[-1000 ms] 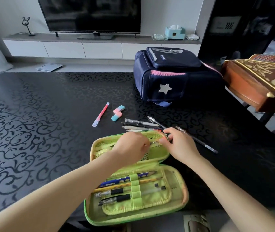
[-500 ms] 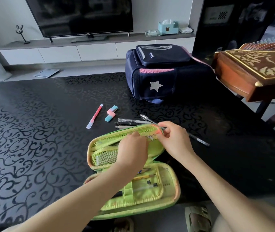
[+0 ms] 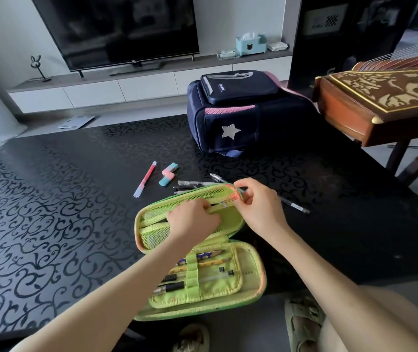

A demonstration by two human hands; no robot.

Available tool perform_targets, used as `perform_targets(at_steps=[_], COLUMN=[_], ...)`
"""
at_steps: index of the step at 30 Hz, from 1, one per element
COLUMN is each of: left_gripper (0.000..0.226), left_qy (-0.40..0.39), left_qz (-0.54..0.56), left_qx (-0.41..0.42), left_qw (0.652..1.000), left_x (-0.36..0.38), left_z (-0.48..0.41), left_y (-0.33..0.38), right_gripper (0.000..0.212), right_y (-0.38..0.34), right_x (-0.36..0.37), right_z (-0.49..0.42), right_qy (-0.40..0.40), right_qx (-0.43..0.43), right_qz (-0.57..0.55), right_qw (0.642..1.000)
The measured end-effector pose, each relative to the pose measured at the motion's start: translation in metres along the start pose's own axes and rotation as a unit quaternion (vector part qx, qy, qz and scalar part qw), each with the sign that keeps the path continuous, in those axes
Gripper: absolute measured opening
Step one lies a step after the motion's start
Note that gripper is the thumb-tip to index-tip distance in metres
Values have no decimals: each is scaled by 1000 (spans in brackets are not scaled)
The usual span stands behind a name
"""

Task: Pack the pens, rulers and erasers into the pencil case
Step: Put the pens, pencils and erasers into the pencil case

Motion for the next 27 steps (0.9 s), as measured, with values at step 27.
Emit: perform_targets(at_steps=[27], left_gripper=[26], left_qy=[-52], left_qz=[-187], left_qx=[-32], left_qw=[980], left_x=[-24], left_z=[-2], left_y=[-30], right_gripper=[14], right_y=[37], right_x=[10], right_z=[4], right_qy=[4], right_qx=[44], right_qz=[-8], right_qw=[999])
Point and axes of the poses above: each hand's wrist, its own z-axis away from the middle knuckle, its own x-axis out of the palm, y = z × x, the point moved 8 cm from there along -z, towards the middle knuckle, and after that the axes turned 13 degrees about -y, right-handed, at the moved point
